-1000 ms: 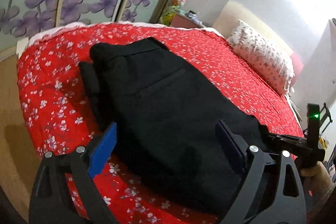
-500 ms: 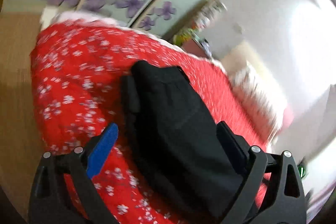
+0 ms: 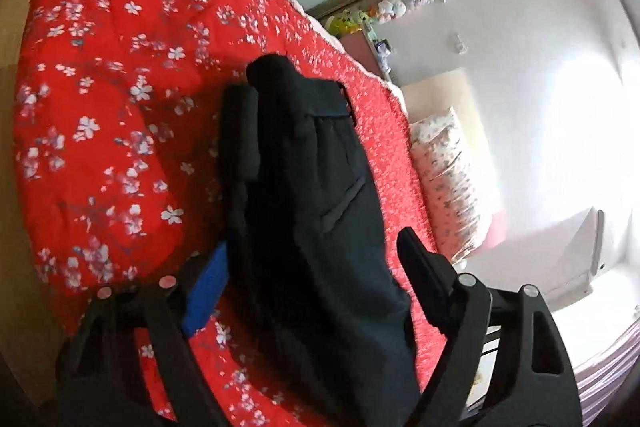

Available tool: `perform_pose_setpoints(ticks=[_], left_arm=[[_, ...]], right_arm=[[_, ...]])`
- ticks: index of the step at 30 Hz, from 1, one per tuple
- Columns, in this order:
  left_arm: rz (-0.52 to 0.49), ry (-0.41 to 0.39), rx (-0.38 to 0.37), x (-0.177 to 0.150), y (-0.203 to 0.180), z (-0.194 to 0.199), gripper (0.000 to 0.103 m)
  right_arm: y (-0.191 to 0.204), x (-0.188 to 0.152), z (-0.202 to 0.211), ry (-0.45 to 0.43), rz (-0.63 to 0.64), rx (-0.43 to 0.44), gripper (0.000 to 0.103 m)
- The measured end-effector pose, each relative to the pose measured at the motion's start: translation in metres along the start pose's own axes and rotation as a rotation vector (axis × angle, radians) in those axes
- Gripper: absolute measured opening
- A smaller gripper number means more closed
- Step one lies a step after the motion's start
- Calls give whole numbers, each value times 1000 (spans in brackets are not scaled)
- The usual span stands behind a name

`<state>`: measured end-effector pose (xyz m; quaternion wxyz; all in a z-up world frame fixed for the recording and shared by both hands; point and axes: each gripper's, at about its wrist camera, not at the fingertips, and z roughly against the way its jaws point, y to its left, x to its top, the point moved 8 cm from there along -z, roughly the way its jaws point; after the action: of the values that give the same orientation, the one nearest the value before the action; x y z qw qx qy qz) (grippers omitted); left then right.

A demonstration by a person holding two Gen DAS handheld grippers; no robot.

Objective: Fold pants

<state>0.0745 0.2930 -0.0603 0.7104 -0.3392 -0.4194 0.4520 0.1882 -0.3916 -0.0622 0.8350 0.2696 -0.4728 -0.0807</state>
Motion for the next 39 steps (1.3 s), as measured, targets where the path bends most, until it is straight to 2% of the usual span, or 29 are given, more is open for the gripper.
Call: perform_pose_setpoints(ticks=[2,5,8,13,16,18,19,20,21,24,28,30,32,34,36,37,38,39], left_arm=[[15,-36,-19,2,-1,12,80],[-1,-81,-61,6,-12,26,81],[-32,-89,-64,9,-19,28,83],[49,33,-57,8,-8,-7,82],[23,54,-50,6,-14,-19,82],[19,59,-38,8,-15,-27,73],[22,65,-27,8,-13,-29,54],[26,75,-8,7,-11,-32,29],[19,77,21,7,-7,-33,16],[-7,58,57,4,-5,-32,11],[-56,15,69,-1,-7,-10,9],[-98,-2,106,-4,-2,-5,9],[-113,7,170,-6,10,-14,17],[-134,-8,168,-7,11,-16,19],[-181,-41,184,-7,3,-11,29],[-205,-74,194,-7,-1,-5,45],[-221,-114,214,-7,-5,2,71],[-244,-172,228,-6,-11,12,80]], right_arm=[[-15,3,7,-22,-57,7,59],[-21,6,5,-25,-48,-1,59],[-20,5,2,-15,-45,10,60],[-12,-2,-1,1,-15,19,60],[-7,-4,-3,7,4,23,63],[-5,-5,-6,9,11,21,64],[-4,-6,-6,10,13,20,64],[-4,-7,-7,11,14,18,64],[-4,-7,-7,12,13,18,64],[-4,-8,-6,5,7,21,64],[-5,-2,2,-28,-12,25,64],[-8,2,9,-52,-26,18,66],[-16,8,19,-83,-58,-10,73],[-30,17,35,-134,-100,-60,74],[-52,29,64,-223,-157,-129,75],[-61,34,75,-257,-183,-152,75],[-80,38,94,-314,-236,-195,75],[-98,40,111,-358,-293,-239,75]])
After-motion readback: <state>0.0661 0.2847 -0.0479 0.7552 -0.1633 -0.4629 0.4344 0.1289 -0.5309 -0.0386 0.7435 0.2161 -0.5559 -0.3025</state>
